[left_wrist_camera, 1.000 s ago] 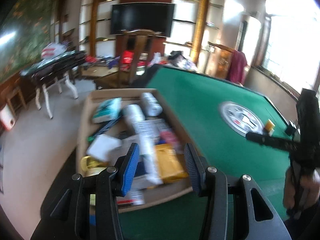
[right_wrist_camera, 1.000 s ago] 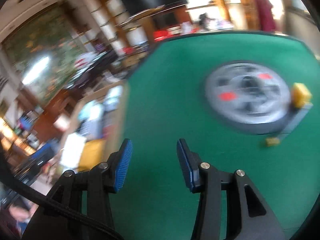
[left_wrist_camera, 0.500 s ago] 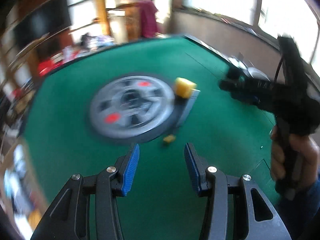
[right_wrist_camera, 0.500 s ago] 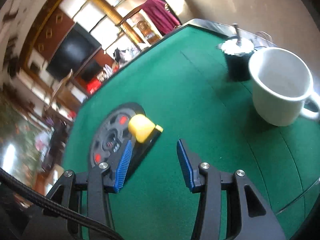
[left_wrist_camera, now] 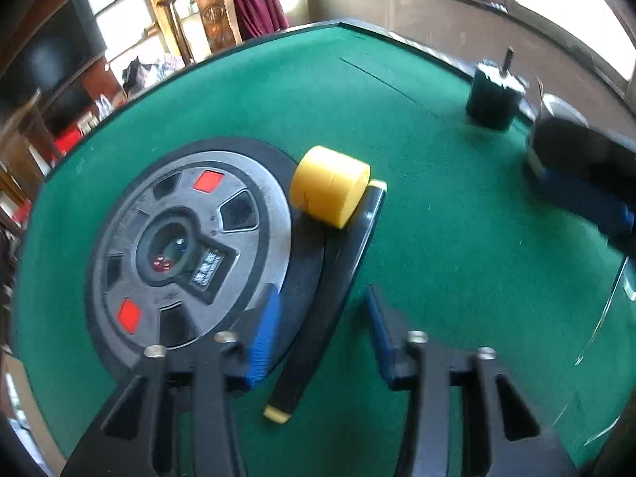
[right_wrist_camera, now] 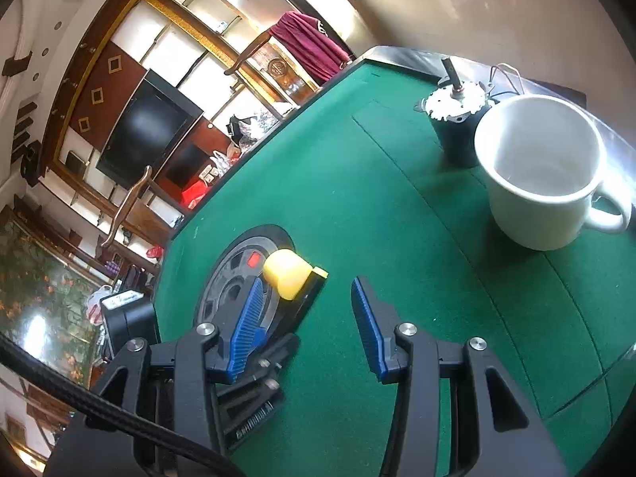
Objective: Organize objects
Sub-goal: 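Move both open tools back over the table toward marker and tape roll, then grasp black marker pen with left tool while right tool grasps yellow tape roll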
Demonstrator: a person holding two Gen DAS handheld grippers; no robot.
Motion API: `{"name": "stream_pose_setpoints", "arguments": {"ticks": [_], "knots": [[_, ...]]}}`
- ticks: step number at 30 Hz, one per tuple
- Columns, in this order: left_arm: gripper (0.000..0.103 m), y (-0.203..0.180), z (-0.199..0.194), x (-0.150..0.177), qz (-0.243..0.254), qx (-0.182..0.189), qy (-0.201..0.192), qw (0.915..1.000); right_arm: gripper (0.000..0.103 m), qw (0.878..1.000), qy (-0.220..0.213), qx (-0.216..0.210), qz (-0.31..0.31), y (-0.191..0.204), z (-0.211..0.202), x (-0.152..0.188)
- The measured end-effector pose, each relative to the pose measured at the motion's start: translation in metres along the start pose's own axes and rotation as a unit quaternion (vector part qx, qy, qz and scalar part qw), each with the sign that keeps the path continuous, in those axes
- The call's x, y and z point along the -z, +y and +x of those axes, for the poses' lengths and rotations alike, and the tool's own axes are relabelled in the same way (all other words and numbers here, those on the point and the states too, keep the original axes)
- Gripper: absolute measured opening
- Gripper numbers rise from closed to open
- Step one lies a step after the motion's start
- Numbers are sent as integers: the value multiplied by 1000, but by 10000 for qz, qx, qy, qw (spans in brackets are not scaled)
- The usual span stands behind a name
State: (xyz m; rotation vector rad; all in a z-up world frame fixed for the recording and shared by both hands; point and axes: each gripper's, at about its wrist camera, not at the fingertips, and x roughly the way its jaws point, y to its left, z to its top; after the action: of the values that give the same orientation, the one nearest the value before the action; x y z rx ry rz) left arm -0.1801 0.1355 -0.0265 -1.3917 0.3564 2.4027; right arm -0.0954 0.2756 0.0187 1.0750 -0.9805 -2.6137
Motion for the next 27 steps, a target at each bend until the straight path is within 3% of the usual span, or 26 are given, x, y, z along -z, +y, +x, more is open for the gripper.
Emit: {"name": "stream_pose_setpoints", "arguments": {"ticks": [3, 5, 8, 11, 14, 17, 18, 20, 23, 27], "knots": [[11, 4, -4, 6, -261, 60, -50, 9996, 45, 10000, 18, 61, -33, -1, 2, 1], [11, 6, -11, 18, -323, 70, -102, 9994, 45, 9999, 58, 94, -64, -1, 4, 1], [11, 20, -33, 59, -647, 168, -208, 9975, 45, 9997, 92, 120, -174, 0, 6, 2], [11, 36, -57, 104, -770, 88, -376, 9963, 54, 9992, 162, -11, -368, 8, 11, 6], [11, 65, -76, 141, -1178, 120, -471, 9918, 54, 9977, 234, -167, -621, 26, 21, 11], [11, 94, -80, 153, -1579, -39, -565, 9858, 59, 9964, 309, -223, -755, 49, 33, 9], [11, 102, -81, 154, -1703, -18, -582, 9837, 66, 9950, 301, -256, -915, 62, 40, 6], [11, 115, -79, 153, -1903, 126, -650, 9795, 77, 9844, 336, 17, -1725, 100, 65, -6], [11, 116, -81, 156, -1919, 194, -781, 9781, 77, 9703, 333, 353, -2372, 135, 104, -20], [12, 122, -76, 150, -1982, 284, -828, 9762, 77, 9598, 560, 774, -2637, 158, 176, -40]]}}
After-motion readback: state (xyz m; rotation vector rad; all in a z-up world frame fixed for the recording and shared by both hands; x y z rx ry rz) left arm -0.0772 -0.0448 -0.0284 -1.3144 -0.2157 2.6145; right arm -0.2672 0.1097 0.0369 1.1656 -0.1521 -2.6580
